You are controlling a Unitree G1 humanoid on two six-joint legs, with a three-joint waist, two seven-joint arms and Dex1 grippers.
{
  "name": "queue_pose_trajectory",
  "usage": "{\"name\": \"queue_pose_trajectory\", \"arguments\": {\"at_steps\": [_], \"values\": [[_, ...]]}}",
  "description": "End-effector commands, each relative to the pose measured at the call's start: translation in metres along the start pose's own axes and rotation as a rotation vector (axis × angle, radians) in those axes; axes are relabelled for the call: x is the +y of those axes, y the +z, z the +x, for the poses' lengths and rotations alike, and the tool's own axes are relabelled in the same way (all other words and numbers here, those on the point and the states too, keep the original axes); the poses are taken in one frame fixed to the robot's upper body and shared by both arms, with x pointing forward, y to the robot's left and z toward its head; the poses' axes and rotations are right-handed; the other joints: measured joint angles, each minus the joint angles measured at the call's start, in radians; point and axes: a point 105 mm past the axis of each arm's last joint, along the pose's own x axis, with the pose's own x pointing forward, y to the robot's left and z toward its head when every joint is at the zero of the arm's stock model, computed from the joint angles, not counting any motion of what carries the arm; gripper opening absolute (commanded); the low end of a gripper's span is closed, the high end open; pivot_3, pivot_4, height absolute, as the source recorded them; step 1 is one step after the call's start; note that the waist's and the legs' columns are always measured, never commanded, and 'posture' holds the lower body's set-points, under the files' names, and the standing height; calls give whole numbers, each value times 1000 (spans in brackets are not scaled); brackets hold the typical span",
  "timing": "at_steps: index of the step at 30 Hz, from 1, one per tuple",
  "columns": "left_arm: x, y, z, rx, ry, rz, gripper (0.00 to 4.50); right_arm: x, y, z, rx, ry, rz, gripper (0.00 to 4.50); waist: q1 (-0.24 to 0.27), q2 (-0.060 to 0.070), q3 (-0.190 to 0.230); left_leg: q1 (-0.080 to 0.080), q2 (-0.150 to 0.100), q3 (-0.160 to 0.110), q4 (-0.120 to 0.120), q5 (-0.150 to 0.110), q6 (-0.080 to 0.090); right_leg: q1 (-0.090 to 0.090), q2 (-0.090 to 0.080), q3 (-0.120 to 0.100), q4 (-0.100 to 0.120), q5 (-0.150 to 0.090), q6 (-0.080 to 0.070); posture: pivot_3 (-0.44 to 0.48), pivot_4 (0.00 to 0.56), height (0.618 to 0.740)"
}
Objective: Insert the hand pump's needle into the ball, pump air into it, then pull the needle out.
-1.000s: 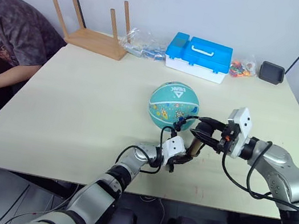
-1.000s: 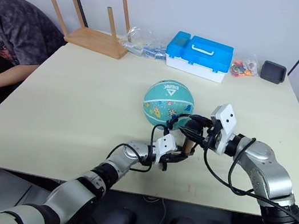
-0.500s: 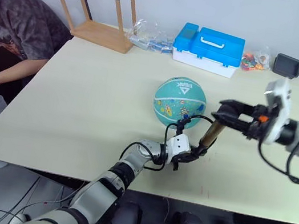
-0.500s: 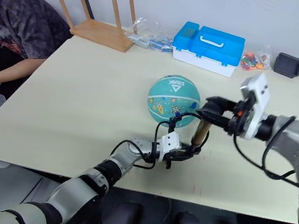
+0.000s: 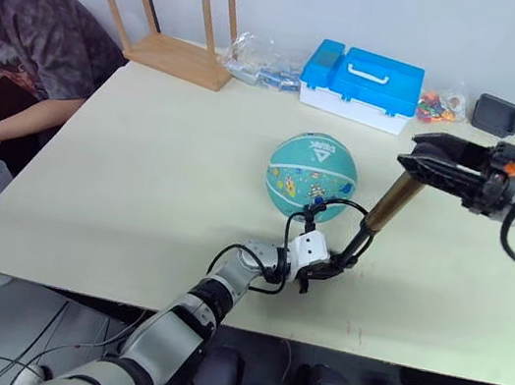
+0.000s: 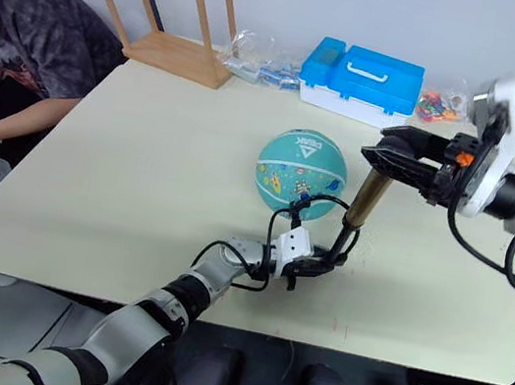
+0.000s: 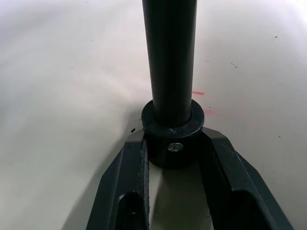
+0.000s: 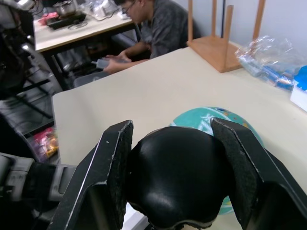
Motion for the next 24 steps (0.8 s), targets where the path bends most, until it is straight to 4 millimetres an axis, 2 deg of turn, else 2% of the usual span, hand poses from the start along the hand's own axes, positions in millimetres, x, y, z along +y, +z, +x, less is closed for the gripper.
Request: {"name": "queue_pose_trajectory", "arguments": {"at_steps": [1,3,6,8,11,13,15,19,22,24], "values": [[-39,-87,-30,291,-45,-194,954,-12,-72,15,158,-49,55,2073,-8,-4,-9,1,0,0,0,0,0,1,0,0,0,0,0,0,150,740],[-39,-88,-31,290,-43,-195,954,-12,-95,20,181,-43,89,2073,-16,-5,-13,2,1,1,-1,0,0,3,1,1,0,0,0,0,150,740],[-39,-88,-32,289,-35,-199,954,-2,-160,30,290,-15,158,2073,-24,-10,-18,9,3,0,-2,0,0,4,1,1,0,0,0,0,150,740],[-39,-89,-32,289,-33,-202,954,4,-193,31,350,3,179,2073,-26,-12,-23,16,4,1,-7,-1,-1,10,1,3,0,-3,-5,0,150,740],[-40,-89,-31,288,-31,-204,954,8,-221,32,388,3,205,2073,-26,-14,-27,22,7,-1,-8,-3,-5,16,2,3,0,-6,-7,0,150,740],[-40,-89,-31,288,-29,-205,954,9,-225,33,389,4,196,2073,-27,-13,-28,27,7,0,-8,-5,-8,21,3,5,0,-7,-7,0,150,740],[-39,-89,-32,288,-27,-207,954,7,-217,33,362,0,185,2073,-26,-14,-29,29,8,0,-9,-6,-10,21,3,6,0,-8,-7,0,150,740],[-39,-90,-33,293,-30,-209,954,-8,-138,25,195,-34,45,2073,-22,-12,-27,31,12,0,-9,-9,-14,20,0,6,0,-8,-8,0,150,740],[-39,-88,-31,289,-36,-207,954,-10,-90,14,105,-49,-11,2073,-18,-8,-20,30,9,0,-9,-9,-14,19,1,5,-1,-8,-8,0,150,740],[-40,-87,-30,286,-40,-206,954,-8,-66,8,68,-51,-34,2073,-13,-2,-11,27,7,0,-8,-9,-13,18,0,5,-1,-7,-5,0,150,740]]}}
